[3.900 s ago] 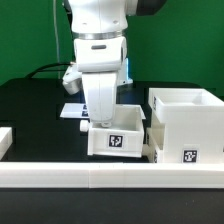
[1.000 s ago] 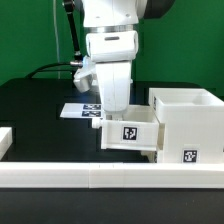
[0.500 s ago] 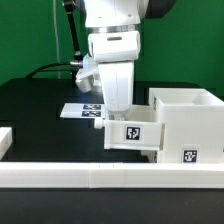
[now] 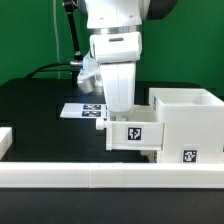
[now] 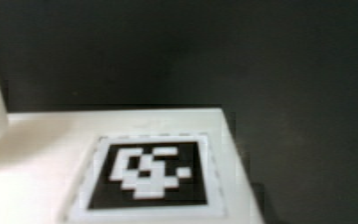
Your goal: Assemble drawer
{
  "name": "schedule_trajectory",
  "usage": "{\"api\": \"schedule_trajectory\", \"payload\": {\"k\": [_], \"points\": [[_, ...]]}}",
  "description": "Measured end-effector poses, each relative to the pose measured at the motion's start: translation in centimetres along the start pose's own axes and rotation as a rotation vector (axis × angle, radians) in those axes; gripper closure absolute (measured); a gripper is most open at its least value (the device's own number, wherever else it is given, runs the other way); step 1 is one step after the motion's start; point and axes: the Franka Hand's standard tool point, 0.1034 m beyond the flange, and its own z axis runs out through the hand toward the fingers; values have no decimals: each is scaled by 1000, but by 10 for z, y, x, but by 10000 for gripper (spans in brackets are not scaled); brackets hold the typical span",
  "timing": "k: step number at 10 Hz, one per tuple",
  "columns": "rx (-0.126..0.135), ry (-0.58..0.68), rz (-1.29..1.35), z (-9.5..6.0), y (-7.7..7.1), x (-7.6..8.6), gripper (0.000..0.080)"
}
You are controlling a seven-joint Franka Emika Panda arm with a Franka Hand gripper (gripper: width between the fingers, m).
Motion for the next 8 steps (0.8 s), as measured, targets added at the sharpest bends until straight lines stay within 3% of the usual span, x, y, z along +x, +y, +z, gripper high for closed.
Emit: {"api": "schedule_trajectory", "payload": {"k": [3, 4, 8], "points": [[-2, 0, -7, 0, 0, 0, 758], [-28, 3, -41, 1, 0, 0, 758], [-29, 3, -46, 2, -3, -1, 758]]}}
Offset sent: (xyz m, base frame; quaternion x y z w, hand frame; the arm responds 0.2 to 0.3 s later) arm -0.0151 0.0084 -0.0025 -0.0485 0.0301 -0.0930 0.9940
